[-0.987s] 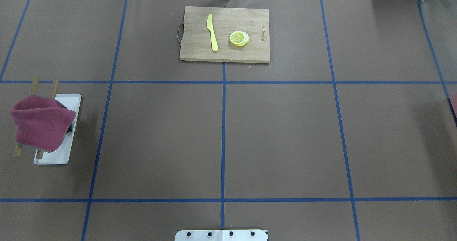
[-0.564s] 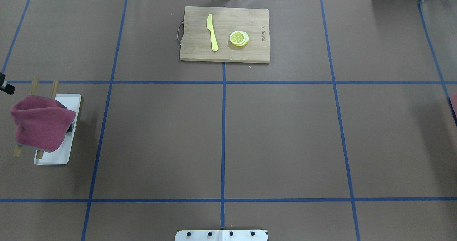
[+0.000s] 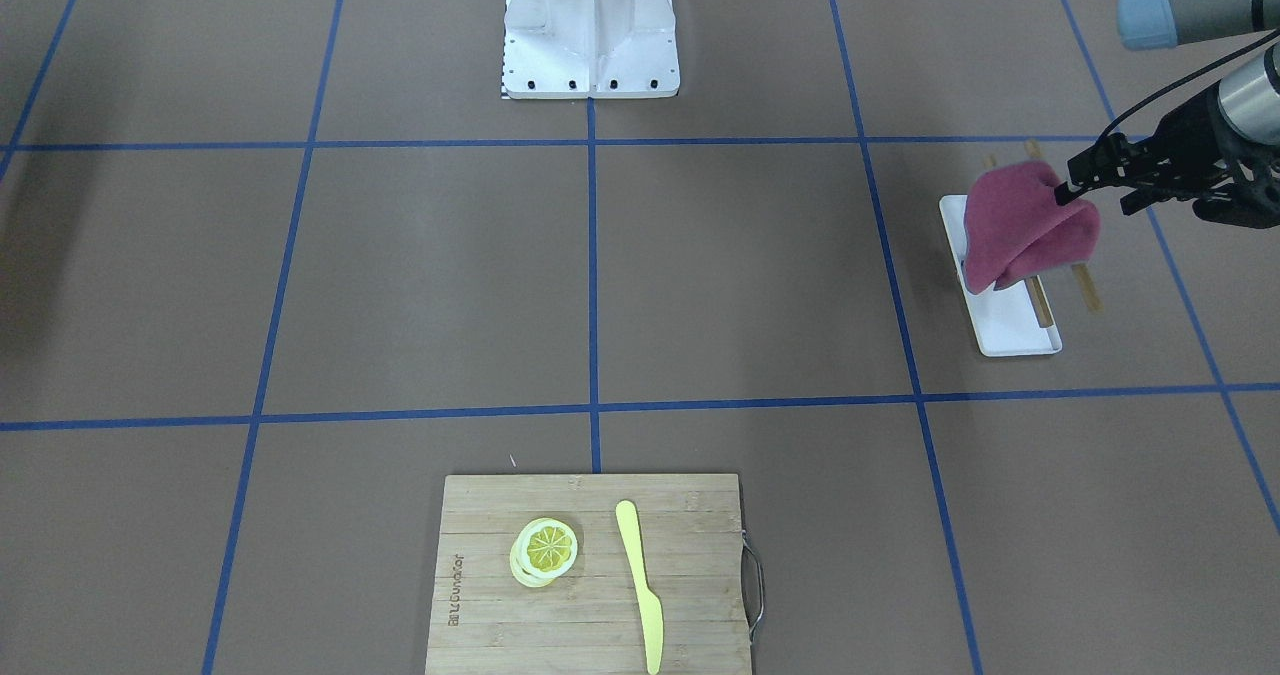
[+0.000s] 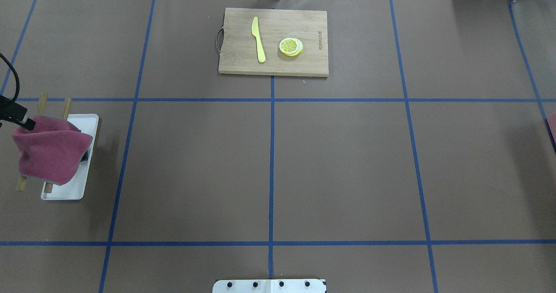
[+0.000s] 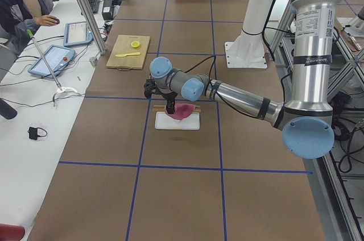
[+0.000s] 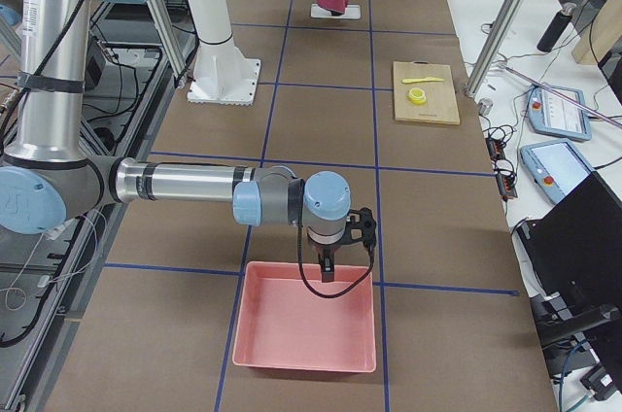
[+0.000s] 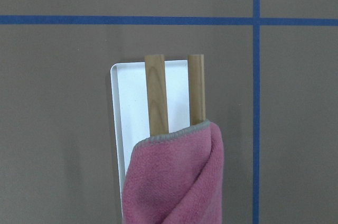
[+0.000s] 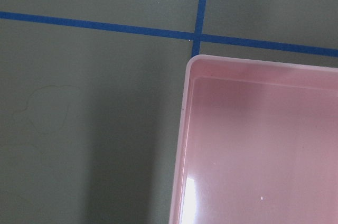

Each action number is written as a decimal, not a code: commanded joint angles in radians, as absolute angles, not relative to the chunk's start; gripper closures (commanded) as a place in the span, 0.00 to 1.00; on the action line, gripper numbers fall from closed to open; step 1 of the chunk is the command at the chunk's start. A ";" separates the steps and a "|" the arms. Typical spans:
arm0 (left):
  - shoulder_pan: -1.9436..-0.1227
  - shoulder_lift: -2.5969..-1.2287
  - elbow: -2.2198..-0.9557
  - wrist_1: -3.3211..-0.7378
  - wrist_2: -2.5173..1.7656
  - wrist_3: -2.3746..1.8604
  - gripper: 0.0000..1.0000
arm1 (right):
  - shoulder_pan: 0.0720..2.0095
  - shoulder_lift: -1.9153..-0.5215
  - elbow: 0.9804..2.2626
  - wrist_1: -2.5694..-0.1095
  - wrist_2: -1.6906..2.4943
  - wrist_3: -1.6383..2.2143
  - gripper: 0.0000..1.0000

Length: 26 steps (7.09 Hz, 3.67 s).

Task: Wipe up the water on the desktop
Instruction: 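Lower the left gripper onto the pink cloth on the white tray and grasp it, then lift the pink cloth with the left gripper while the right arm moves in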

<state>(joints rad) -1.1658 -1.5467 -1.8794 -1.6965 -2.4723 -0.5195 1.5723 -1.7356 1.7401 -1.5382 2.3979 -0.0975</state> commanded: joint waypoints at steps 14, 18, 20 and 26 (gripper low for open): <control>-1.192 -1.897 -1.916 -1.568 -2.562 -0.760 1.00 | 1.505 -1.723 1.735 -1.344 2.416 -0.091 0.00; -1.131 -2.167 -1.905 -1.697 -2.638 -1.232 1.00 | 1.441 -1.643 1.747 -1.330 2.570 -0.013 0.00; -1.102 -2.238 -1.792 -1.932 -2.614 -1.575 1.00 | 1.347 -1.602 1.793 -1.162 2.597 0.247 0.00; -0.961 -2.470 -1.660 -2.086 -2.381 -2.136 1.00 | 1.065 -1.438 1.908 -0.888 2.434 0.587 0.01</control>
